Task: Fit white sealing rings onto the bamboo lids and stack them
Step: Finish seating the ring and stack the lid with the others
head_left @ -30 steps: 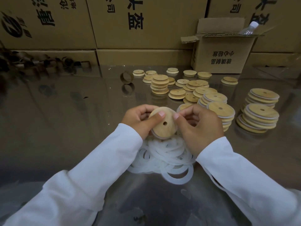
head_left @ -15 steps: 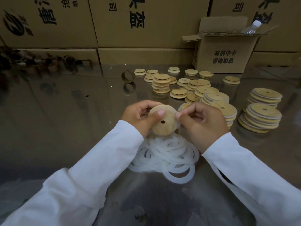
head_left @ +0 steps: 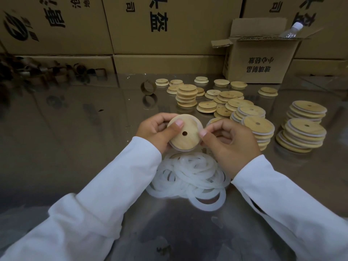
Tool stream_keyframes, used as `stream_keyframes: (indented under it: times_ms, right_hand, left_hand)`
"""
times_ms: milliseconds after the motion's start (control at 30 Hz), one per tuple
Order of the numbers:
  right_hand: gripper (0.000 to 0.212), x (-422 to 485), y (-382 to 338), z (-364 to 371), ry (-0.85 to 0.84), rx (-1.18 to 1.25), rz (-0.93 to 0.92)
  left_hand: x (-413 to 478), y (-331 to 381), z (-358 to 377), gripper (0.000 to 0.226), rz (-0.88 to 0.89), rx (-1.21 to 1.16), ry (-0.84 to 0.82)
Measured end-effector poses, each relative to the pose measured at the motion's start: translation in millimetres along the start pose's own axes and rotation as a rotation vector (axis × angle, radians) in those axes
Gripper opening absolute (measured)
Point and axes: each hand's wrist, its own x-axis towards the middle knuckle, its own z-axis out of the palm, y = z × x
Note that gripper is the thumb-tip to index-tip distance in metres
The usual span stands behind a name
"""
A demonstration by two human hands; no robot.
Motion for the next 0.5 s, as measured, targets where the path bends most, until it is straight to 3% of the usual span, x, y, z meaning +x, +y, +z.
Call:
stream_keyframes:
  times_ms: [500]
  right_hand:
    - [0.017, 1.7, 0.3, 1.8, 0.056, -0.038, 0.061]
  left_hand:
    - [-1.0, 0.2, 1.4, 0.008, 0.082, 0.050, -0.009]
